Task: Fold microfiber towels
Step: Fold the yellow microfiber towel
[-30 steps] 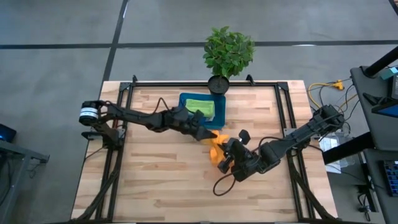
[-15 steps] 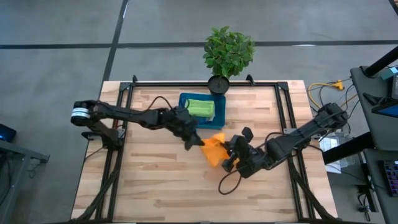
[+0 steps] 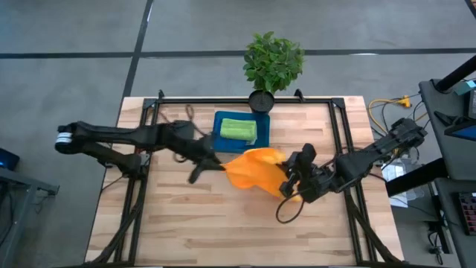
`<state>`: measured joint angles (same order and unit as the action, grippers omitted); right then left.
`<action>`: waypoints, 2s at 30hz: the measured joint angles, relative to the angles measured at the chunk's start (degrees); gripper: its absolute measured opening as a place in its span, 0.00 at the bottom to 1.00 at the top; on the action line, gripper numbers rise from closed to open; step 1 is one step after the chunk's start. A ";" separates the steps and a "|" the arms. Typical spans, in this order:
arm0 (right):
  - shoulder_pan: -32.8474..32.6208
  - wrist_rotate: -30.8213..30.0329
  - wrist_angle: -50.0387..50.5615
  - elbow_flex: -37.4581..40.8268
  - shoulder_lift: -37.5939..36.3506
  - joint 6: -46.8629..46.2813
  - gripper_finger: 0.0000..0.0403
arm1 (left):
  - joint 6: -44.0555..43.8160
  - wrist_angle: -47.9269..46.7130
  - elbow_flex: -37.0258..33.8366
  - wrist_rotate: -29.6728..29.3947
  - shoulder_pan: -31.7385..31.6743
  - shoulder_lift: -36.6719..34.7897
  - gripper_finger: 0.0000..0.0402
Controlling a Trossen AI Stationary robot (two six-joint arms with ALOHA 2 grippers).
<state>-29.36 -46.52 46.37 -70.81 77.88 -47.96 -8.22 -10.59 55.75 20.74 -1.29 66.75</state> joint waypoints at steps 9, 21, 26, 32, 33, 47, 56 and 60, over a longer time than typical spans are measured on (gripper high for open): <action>-2.98 0.43 0.55 0.39 -8.56 -1.53 0.02 | 0.93 -9.48 2.45 -0.03 4.35 -10.63 0.00; -16.94 3.67 -12.41 0.85 -5.71 -9.84 0.02 | -27.08 -3.48 4.57 1.02 21.26 -8.75 0.00; -21.76 3.34 -29.78 0.81 -3.84 -9.95 0.02 | -36.27 17.86 5.37 3.31 28.18 -5.93 0.00; -23.57 3.01 -20.08 0.76 -1.92 -22.21 0.02 | -32.92 7.26 6.18 -0.80 29.74 -2.63 0.00; -23.69 3.03 -15.21 0.84 -1.21 -26.67 0.02 | -31.96 2.54 5.92 -1.38 29.49 -1.71 0.00; -21.13 10.00 -1.64 15.57 6.25 -52.55 0.02 | -17.75 -20.25 1.79 -30.50 21.42 14.65 0.00; -15.55 11.24 -3.81 22.19 7.66 -51.63 0.02 | -15.27 -12.19 1.73 -31.01 17.34 29.41 0.00; -12.00 12.16 -3.72 23.77 7.46 -52.85 0.02 | -15.33 -10.92 3.00 -33.07 16.14 33.09 0.00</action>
<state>-41.36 -34.37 42.65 -47.03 85.34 -100.81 -23.55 -21.51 58.75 -12.33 14.85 99.84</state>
